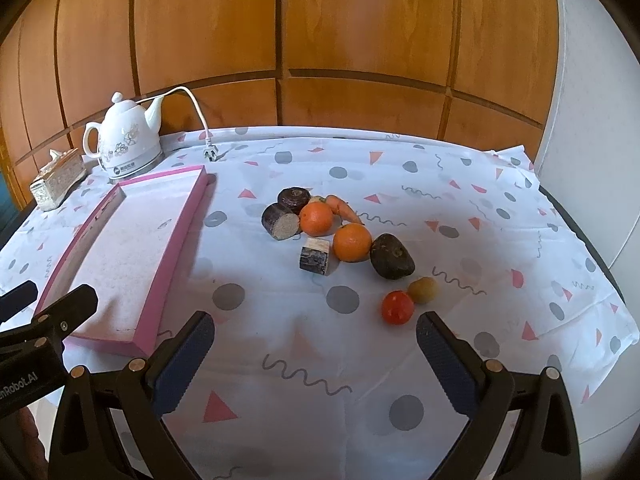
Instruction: Organize fruits
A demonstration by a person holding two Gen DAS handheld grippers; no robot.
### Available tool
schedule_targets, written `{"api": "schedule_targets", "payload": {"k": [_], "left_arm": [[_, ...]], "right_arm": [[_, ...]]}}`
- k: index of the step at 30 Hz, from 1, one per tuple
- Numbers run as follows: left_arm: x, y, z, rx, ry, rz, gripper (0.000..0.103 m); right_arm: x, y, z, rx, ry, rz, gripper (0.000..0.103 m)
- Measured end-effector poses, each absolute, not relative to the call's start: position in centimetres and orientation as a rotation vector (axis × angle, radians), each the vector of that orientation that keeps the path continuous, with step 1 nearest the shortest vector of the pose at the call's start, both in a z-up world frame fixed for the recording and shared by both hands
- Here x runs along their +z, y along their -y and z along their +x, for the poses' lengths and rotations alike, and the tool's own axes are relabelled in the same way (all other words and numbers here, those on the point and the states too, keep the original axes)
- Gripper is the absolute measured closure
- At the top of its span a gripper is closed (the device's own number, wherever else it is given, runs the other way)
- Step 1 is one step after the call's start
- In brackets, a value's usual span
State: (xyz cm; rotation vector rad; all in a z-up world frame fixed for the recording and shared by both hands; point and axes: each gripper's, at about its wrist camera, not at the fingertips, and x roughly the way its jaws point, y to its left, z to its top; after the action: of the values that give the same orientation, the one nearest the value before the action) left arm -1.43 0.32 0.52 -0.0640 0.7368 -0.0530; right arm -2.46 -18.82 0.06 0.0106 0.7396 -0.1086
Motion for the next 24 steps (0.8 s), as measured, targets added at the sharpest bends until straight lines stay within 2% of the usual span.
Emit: {"api": "schedule_targets", "payload": {"k": [24], "left_arm": [[-0.4,1.1,-0.9,-0.067,-0.770,-0.001,0.000]], "right_arm": [[-1.6,21.9,-1.5,-0.125,-0.765,0.085,0.000]]}}
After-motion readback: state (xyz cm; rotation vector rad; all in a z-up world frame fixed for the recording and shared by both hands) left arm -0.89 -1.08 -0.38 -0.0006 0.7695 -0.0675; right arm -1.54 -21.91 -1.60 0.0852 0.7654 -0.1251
